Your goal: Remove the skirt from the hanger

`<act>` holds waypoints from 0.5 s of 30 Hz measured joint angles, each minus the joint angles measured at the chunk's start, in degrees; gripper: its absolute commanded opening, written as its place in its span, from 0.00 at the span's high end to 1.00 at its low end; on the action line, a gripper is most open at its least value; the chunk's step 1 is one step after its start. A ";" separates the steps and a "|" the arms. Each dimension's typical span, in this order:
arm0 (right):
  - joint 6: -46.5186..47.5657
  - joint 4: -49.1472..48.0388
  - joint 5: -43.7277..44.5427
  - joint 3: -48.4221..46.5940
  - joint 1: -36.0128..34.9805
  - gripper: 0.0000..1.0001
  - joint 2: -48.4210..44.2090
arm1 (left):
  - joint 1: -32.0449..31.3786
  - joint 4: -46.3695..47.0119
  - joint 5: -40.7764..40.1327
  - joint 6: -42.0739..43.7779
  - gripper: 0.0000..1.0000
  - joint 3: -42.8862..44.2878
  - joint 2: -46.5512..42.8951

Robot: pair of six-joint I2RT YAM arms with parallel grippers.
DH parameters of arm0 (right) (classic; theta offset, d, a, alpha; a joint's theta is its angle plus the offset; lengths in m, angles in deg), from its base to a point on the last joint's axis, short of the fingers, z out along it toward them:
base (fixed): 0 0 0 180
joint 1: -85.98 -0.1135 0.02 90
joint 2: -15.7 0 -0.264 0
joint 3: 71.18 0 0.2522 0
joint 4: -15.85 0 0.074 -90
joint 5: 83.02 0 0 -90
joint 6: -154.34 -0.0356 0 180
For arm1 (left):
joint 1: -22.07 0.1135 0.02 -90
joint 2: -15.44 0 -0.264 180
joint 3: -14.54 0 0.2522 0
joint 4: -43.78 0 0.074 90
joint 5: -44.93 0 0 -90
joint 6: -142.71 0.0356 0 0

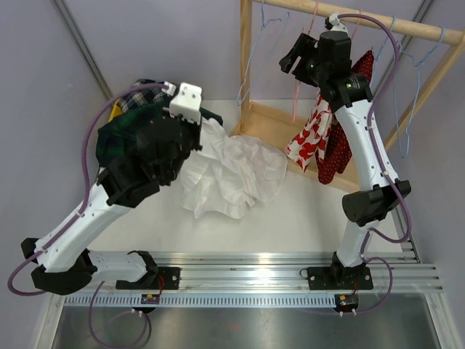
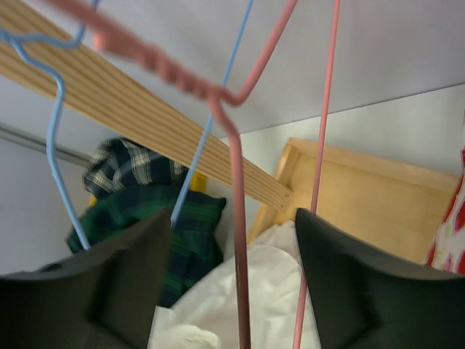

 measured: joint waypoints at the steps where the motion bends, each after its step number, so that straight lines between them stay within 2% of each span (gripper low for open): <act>1: -0.15 -0.09 -0.31 0.74 0.00 0.01 -0.46 | 2.38 -0.09 1.01 1.16 1.00 2.25 1.22; 4: 0.42 -0.22 -0.90 4.50 0.00 0.00 -3.04 | 10.80 0.11 4.13 3.93 1.00 9.97 5.66; 8: 0.31 -1.53 -2.12 12.63 0.00 0.00 -9.40 | 25.59 0.37 9.79 6.40 1.00 27.61 16.55; 12: -0.79 -4.07 -3.98 25.11 0.00 0.00 -19.65 | 39.12 10.47 16.50 7.10 0.99 46.56 31.76; 15: -1.88 -6.95 -6.08 33.73 0.00 0.01 -27.71 | 46.38 20.46 22.25 3.26 0.95 48.43 38.42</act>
